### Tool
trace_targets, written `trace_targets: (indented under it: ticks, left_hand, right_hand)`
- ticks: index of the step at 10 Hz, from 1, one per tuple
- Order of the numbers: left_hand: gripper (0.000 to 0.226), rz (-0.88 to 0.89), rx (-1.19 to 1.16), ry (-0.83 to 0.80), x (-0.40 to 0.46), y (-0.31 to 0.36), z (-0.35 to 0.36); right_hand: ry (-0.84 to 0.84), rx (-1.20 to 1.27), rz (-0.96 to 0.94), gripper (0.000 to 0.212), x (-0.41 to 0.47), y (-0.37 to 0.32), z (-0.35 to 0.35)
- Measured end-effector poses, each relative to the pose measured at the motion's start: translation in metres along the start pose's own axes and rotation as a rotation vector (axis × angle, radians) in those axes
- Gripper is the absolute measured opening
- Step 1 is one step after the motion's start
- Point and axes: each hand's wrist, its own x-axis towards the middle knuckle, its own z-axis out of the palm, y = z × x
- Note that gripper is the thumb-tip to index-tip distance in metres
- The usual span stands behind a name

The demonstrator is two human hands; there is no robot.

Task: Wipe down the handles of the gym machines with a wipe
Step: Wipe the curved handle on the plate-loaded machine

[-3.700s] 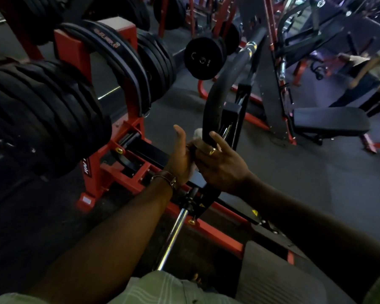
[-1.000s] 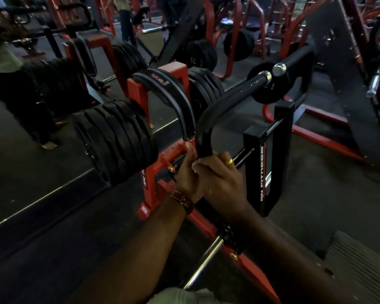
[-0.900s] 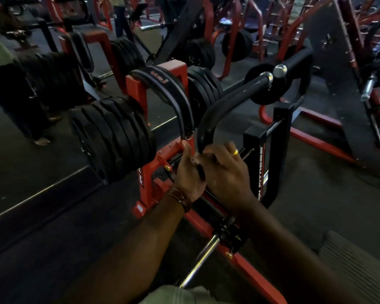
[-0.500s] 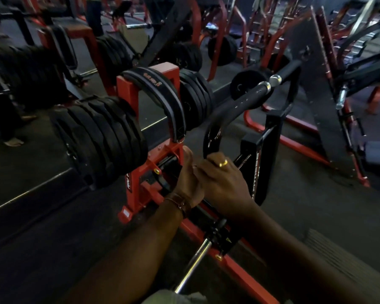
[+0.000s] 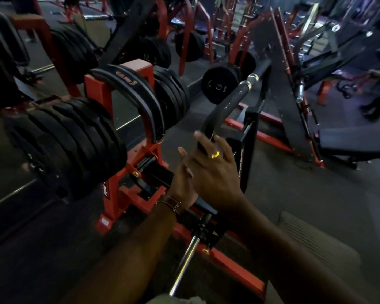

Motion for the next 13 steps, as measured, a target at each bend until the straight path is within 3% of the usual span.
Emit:
trace_targets:
  ticks: [1, 2, 3, 4, 5, 6, 7, 8, 9, 10, 11, 12, 13]
  left_hand:
    - [0.045, -0.312, -0.514, -0.04, 0.006, 0.005, 0.004]
    - [0.056, -0.374, -0.666, 0.028, 0.004, 0.02, 0.003]
    - [0.089, -0.445, -0.747, 0.012, 0.006, 0.029, -0.002]
    - [0.096, -0.399, -0.771, -0.028, 0.006, 0.029, -0.003]
    - [0.082, -0.419, -0.778, -0.005, 0.003, 0.023, -0.001]
    - [0.069, -0.385, -0.765, 0.0, 0.0, 0.016, 0.004]
    - [0.066, -0.372, -0.668, 0.056, 0.001, 0.022, 0.005]
    - [0.075, -0.382, -0.717, 0.051, 0.001, 0.028, 0.006]
    - [0.062, -0.33, -0.658, 0.107, -0.003, 0.027, 0.012]
    - [0.053, -0.299, -0.581, 0.15, -0.006, 0.025, 0.016]
    - [0.055, -0.286, -0.566, 0.197, -0.005, 0.031, 0.022]
    - [0.057, -0.306, -0.597, 0.236, -0.004, 0.037, 0.023]
    - [0.053, -0.312, -0.648, 0.223, -0.003, 0.037, 0.02]
  right_hand:
    - [-0.028, -0.184, -0.262, 0.032, -0.011, 0.001, -0.01]
    - [-0.013, -0.188, -0.206, 0.025, 0.022, -0.001, -0.015]
    - [0.095, -0.012, 0.155, 0.027, 0.071, 0.003, -0.019]
    - [0.158, 0.119, 0.445, 0.022, 0.071, 0.004, -0.03]
    - [0.08, 0.317, 0.641, 0.042, 0.034, -0.027, -0.034]
    - [0.077, 0.373, 0.633, 0.05, 0.004, -0.053, -0.03]
    - [0.267, 0.415, 0.679, 0.032, 0.015, -0.04, -0.031]
    - [0.36, 0.588, 0.923, 0.023, 0.041, -0.016, -0.031]
    - [0.426, 1.124, 1.263, 0.017, 0.055, -0.009, -0.035]
    - [0.309, 1.302, 1.338, 0.014, 0.042, -0.014, -0.04]
    - [0.015, 1.352, 1.298, 0.019, 0.035, 0.004, -0.044]
    - [-0.177, 1.585, 1.337, 0.027, 0.05, 0.022, -0.034]
    - [-0.364, 1.986, 1.238, 0.025, 0.061, 0.034, -0.012]
